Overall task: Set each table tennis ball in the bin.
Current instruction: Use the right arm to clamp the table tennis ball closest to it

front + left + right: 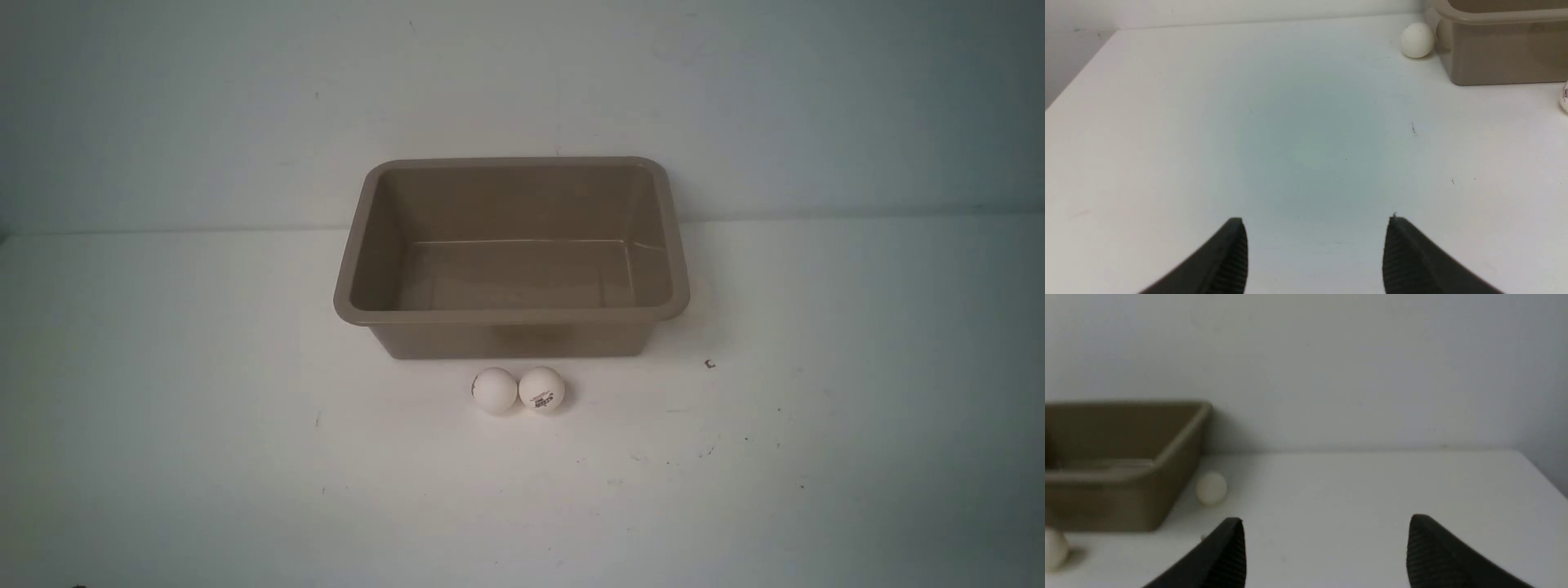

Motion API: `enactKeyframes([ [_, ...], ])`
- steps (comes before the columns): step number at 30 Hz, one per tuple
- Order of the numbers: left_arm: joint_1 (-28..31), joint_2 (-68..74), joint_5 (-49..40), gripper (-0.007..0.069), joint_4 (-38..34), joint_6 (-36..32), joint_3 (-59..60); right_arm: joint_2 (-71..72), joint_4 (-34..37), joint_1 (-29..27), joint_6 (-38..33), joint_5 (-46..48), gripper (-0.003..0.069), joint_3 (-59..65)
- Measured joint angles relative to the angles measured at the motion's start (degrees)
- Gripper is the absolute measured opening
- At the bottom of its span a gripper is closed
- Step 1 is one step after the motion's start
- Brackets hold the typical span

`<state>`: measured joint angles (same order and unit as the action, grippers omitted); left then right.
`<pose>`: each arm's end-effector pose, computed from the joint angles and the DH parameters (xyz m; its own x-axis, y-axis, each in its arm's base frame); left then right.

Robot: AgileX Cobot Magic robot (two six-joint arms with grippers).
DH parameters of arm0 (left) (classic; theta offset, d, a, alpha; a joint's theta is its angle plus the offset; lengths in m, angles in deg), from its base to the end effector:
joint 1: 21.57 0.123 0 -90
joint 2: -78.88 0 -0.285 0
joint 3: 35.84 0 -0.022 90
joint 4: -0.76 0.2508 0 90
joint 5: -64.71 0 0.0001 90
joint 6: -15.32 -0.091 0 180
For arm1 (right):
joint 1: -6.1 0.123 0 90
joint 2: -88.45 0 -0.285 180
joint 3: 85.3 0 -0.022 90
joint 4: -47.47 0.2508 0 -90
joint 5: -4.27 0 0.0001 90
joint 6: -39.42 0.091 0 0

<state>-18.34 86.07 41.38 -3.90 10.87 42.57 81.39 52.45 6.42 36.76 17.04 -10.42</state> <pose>0.0517 0.0000 0.1703 -0.3228 -0.0153 -0.9463 -0.0250 0.9997 -0.0076 0.0531 0.0021 0.2075 -0.0822 0.0379 -0.9959 -0.0216 0.9990 0.0398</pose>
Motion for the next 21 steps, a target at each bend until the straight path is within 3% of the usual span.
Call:
enactKeyframes([
  [11, 0.00, 0.00, 0.00, 0.0405, 0.00, 0.00, 0.00, 0.00, 3.20, 0.00, 0.43, 13.95, 0.0482, -22.27],
  [21, 0.00, 0.00, 0.00, 0.0405, 0.00, 0.00, 0.00, 0.00, 7.04, 0.00, 0.47, 14.07, 0.0482, -24.07],
])
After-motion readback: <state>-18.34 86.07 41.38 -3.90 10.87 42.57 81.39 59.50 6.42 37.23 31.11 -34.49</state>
